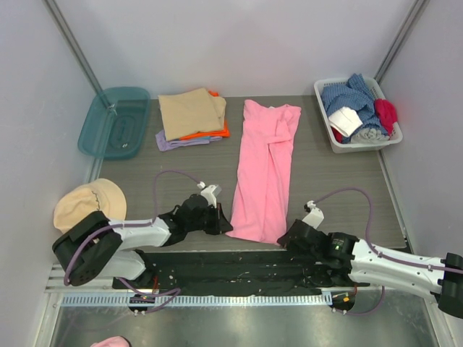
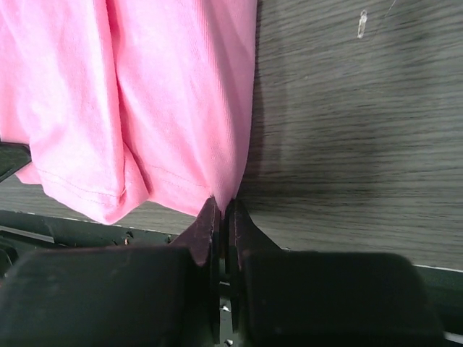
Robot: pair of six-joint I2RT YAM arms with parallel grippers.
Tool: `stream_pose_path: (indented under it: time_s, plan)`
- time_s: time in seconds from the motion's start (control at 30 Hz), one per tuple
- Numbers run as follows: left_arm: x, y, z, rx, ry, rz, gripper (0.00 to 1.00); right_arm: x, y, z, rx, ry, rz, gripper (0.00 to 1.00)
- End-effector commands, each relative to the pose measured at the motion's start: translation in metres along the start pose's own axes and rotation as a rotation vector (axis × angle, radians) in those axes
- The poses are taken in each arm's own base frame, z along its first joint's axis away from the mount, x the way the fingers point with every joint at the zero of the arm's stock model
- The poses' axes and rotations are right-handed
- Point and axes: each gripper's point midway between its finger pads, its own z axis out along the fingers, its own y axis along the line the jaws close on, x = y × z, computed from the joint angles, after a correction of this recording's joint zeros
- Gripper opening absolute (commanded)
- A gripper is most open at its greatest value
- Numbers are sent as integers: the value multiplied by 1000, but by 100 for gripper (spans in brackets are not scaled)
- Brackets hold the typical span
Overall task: Fold and stack the t-shirts
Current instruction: Fold the tshirt
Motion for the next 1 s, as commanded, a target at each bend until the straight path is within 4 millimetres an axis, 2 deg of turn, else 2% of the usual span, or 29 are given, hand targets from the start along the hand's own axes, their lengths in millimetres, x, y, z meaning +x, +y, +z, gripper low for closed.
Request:
stream_pose_path:
  time_s: [0.0,0.03,0.07,0.2,0.37,0.53,0.57,0.63,0.67,0.73,0.83,0.93,0.97]
  plan:
    - [-5,-7,-4,21,-24,13,0,4,-7,-7,35,36,-34,1]
    - [-5,-7,-4,21,-26,9,0,4,-9,-9,53,43,-39,1]
    - [-5,-7,-5,24,-27,7,0,1,-3,-13,42,43,-43,1]
    - [-3,-15,-11,42,-30,8,0,0,4,-22,52,70,-71,1]
    - [4,-22,-17,45,-26,-1,0,11,10,-31,62,159,-95,1]
    - [18,-43,-27,58,-18,23,0,17,11,-41,72,210,-106,1]
    - [18,-43,-28,48,-28,20,0,15,16,-46,60,209,-101,1]
    - [26,-51,-31,56,-17,19,0,9,17,-54,58,193,-102,1]
    - [23,-51,-35,48,-37,18,0,2,26,-61,31,175,-93,1]
    - [18,-52,-37,37,-66,13,0,-14,30,-71,9,110,-85,1]
    - [2,-53,-41,1,-121,39,0,-39,43,-80,-37,-1,-70,1]
    - [-15,-62,-41,-18,-154,85,0,-57,54,-84,-70,-78,-66,1]
    - [-25,-73,-42,-11,-166,94,0,-60,60,-85,-66,-88,-78,1]
